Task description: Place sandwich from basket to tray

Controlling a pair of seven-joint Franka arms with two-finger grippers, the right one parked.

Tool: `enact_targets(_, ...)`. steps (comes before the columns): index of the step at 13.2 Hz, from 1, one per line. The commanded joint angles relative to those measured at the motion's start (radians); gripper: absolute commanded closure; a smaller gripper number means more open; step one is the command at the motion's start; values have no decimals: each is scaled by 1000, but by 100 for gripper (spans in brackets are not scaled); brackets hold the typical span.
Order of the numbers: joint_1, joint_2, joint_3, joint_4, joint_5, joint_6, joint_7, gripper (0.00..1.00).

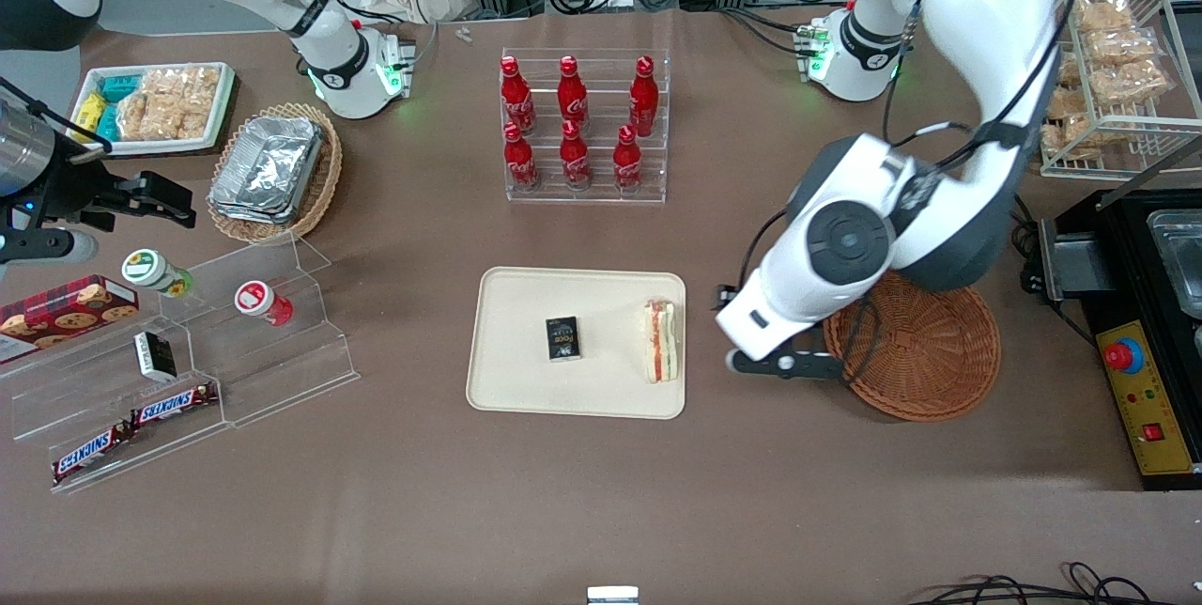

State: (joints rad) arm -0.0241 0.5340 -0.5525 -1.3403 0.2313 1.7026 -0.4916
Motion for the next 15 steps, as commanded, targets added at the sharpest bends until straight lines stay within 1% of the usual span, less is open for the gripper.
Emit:
enact_targets(1,78,-104,-7,-33,-9,-110,66,1)
enact_targets(2,110,-135,-1,-31,-4,-142,103,1)
enact_targets(4,229,-193,-6,-31,-21,-159,192,1)
enact_targets(5,265,-212,-7,-33,-36,-173,209,1)
enact_targets(7,276,-233,-1,-34,-27,-219,209,1)
enact_targets(9,303,-238,-1,-34,-23,-222,214,1)
enact_targets(12,366,-270,-6,-63,-43,-210,214,1)
enact_targets(15,368,-273,-4,-72,-44,-204,214,0)
